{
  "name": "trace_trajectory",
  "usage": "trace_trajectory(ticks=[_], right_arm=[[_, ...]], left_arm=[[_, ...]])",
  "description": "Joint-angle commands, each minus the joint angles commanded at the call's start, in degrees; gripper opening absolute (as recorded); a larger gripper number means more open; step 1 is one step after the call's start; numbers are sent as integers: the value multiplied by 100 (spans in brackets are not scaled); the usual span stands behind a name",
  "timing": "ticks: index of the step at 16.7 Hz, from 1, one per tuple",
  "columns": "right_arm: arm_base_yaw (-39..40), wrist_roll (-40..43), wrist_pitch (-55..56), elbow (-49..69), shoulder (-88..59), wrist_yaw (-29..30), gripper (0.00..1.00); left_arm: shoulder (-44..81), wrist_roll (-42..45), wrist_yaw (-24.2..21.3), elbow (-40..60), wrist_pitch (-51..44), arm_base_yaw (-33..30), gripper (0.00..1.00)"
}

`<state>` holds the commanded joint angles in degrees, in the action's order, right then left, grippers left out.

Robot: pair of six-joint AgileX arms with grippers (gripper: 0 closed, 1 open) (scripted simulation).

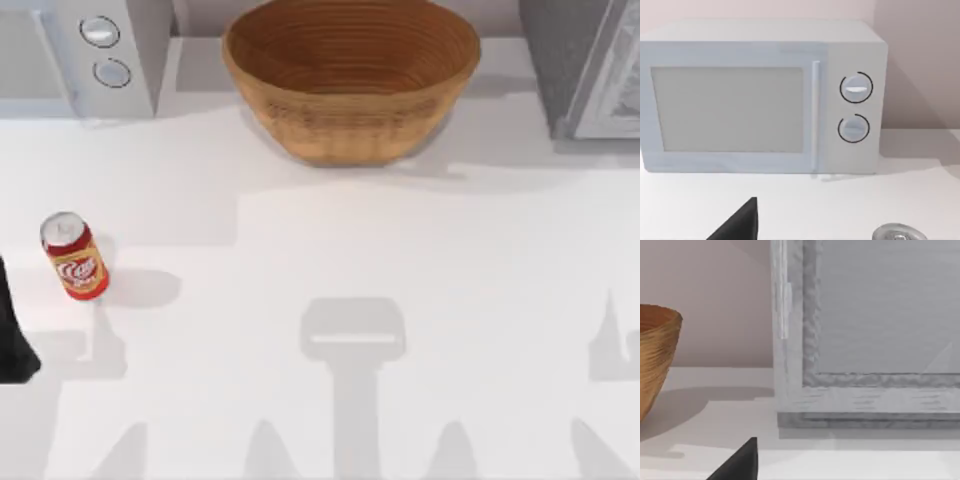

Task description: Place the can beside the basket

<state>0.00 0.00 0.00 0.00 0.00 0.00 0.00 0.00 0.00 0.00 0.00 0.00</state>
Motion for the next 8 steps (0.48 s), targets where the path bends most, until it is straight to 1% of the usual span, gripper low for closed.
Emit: trace_trajectory(ticks=[4,8], right_arm=[[0,0,0,0,0,0,100],[0,0,0,0,0,0,100]], left_arm=[[165,56,0,137,-105,-6,100],[1161,392,1,943,-723,-56,100]])
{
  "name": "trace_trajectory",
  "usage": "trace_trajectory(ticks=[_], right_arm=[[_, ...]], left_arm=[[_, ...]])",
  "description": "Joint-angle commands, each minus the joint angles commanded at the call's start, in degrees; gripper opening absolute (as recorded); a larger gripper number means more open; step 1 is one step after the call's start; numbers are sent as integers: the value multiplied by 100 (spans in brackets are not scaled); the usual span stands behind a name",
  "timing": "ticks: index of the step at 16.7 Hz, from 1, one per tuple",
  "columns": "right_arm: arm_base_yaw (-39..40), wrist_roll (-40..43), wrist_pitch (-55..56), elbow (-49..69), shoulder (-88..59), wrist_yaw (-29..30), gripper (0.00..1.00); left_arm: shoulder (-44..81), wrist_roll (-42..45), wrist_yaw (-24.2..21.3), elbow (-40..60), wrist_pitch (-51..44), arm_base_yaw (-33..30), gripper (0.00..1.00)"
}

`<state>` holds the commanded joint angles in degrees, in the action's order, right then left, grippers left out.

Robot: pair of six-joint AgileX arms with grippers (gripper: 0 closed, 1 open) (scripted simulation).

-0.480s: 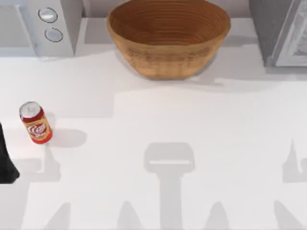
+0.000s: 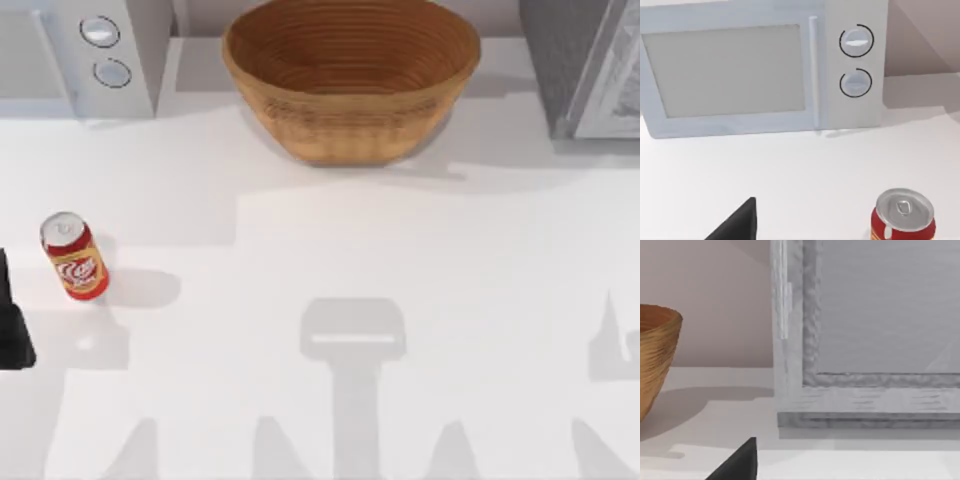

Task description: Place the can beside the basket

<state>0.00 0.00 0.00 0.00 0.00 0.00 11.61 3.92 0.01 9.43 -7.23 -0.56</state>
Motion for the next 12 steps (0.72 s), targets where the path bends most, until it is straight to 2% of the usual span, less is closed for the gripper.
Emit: trace_trajectory(ticks=[5,12], right_arm=[[0,0,0,0,0,0,100],[0,0,0,0,0,0,100]], left_arm=[[2160,786,-1,1762,-1357,-133,100],[5864,2152,-12,4816,-3722,-349,100]])
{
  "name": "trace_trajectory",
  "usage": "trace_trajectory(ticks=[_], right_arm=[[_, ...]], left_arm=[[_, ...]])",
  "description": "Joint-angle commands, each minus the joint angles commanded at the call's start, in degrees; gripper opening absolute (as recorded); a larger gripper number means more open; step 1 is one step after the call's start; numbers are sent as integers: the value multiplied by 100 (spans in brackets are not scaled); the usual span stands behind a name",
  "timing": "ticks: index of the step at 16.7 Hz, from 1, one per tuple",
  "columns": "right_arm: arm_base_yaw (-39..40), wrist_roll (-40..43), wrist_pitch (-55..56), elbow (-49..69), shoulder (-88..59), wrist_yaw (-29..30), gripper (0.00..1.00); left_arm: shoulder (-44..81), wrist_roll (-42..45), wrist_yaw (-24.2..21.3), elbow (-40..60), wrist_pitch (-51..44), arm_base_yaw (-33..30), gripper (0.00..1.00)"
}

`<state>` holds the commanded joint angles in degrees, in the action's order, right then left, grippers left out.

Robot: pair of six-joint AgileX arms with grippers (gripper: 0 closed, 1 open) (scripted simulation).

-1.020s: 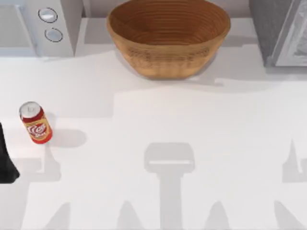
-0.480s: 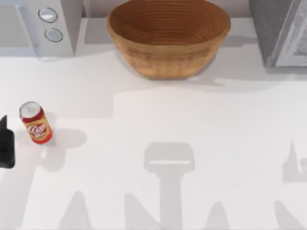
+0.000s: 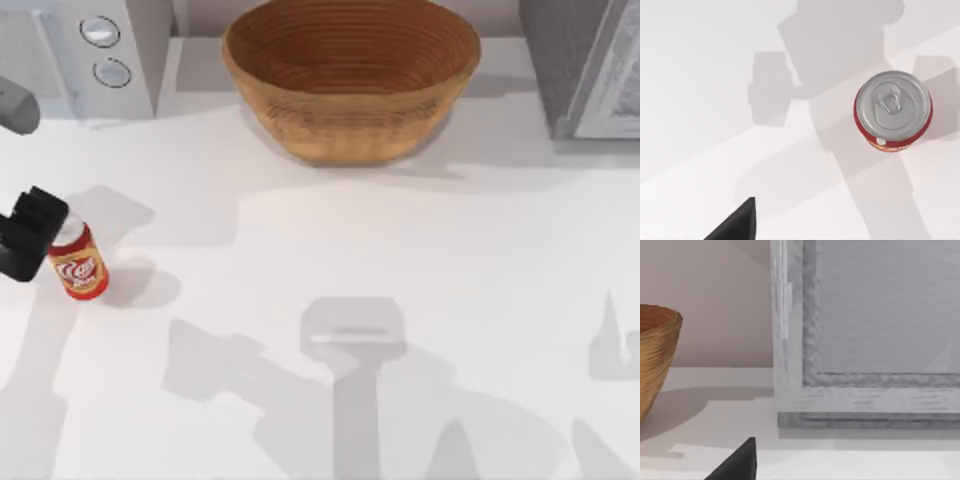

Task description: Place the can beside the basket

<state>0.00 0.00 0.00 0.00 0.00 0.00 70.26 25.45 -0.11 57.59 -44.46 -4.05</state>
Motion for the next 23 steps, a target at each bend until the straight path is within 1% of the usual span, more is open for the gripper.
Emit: trace_trajectory(ticks=[5,8,10,12,18,20,23], right_arm=[[0,0,0,0,0,0,100],[0,0,0,0,0,0,100],[0,0,0,0,0,0,100],[0,0,0,0,0,0,100],[0,0,0,0,0,0,100],[0,0,0,0,0,0,100],[0,0,0,0,0,0,100]], left_arm=[[2356,844,-5,1913,-1487,-125,100],[3376,1209,-1,2743,-2120,-189,100],[3815,1370,3,3103,-2387,-223,100],[4028,1449,6,3281,-2515,-241,100],[4038,1453,7,3262,-2494,-215,100],[4091,1469,6,3090,-2286,-232,100],[4223,1468,5,2676,-1709,-232,100]])
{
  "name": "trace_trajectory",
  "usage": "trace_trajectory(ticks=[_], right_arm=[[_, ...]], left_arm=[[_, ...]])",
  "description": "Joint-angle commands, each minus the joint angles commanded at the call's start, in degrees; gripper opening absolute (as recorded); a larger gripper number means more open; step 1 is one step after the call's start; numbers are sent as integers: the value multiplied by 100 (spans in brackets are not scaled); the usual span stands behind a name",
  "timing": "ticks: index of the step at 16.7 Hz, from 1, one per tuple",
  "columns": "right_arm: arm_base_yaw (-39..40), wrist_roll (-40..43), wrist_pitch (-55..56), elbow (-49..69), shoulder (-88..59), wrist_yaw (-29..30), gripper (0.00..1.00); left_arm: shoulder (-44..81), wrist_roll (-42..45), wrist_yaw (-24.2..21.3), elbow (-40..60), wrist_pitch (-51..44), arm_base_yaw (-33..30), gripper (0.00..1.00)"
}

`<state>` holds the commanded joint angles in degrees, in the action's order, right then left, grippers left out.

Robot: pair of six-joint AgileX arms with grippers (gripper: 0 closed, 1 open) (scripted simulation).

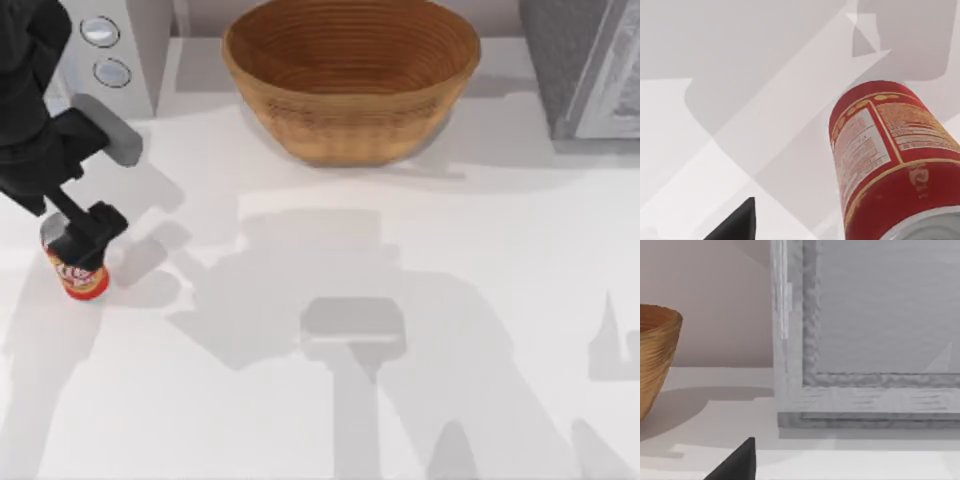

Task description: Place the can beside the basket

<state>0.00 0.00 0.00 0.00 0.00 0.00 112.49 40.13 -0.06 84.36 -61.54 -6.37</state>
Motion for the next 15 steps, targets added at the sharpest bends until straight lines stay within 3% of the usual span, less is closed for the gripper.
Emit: trace_trajectory(ticks=[7,15], right_arm=[[0,0,0,0,0,0,100],[0,0,0,0,0,0,100]], left_arm=[[119,2,-1,-359,458,-1,100],[119,2,-1,-359,458,-1,40]])
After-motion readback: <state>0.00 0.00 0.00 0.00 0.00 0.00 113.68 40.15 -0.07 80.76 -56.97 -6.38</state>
